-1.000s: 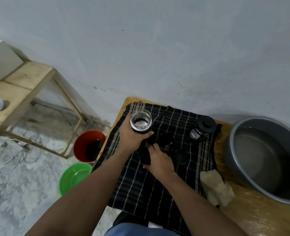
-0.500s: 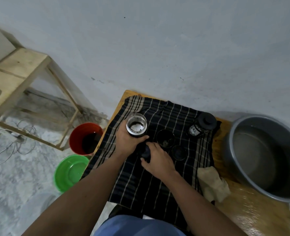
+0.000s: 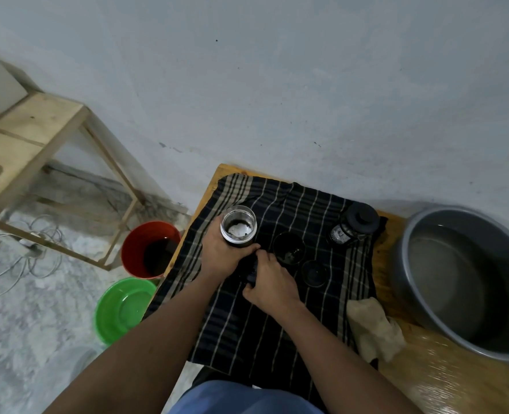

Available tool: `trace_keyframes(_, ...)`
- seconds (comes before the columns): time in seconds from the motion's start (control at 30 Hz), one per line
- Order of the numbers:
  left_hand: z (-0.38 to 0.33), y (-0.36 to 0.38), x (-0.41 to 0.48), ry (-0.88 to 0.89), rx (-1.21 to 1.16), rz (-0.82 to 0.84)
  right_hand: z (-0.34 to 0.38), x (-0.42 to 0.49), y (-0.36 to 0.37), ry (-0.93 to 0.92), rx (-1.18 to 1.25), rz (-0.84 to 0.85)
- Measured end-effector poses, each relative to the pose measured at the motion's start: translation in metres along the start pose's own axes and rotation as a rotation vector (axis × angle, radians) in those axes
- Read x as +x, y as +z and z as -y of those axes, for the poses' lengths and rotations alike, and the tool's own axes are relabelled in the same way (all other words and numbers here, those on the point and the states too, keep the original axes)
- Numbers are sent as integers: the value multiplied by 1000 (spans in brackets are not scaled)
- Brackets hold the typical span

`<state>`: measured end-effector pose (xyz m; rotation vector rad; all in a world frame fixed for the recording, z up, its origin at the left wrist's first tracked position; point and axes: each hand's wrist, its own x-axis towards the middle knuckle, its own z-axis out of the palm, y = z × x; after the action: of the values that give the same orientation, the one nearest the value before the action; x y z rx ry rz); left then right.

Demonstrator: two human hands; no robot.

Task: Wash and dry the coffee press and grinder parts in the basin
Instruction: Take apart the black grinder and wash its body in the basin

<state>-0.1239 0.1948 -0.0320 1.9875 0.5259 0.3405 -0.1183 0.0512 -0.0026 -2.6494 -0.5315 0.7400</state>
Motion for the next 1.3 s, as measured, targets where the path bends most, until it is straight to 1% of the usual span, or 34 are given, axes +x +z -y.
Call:
trace_keyframes(0.13, -2, 0, 0, 1, -2, 6, 0, 2, 1, 5, 15, -18)
trace_keyframes(0.37, -6, -1, -1, -19, -17, 4, -2, 5, 4, 38, 119, -41)
trace_keyframes(0.6, -5, -1, -1, -33, -11, 19, -3, -4, -3, -25, 90, -103)
trace_keyframes(0.73, -9, -3, -2, -52, -20, 15, -16, -18, -11, -107, 87, -173)
trace_keyframes(0.87, -11, -3, -3, -46, -30, 12, -46, -38, -12, -152, 117, -325)
trace_keyframes(1.0, -10, -2, -2, -42, -23, 15, -78, -54, -6, -39, 216, -381)
trace_keyframes(1.13, -12, -1, -2, -50, -30, 23, -94, -60, 3, 77, 287, -315)
trace_keyframes(1.3, -14, 0, -3, -65, -36, 11, -98, -57, 12, 156, 287, -243)
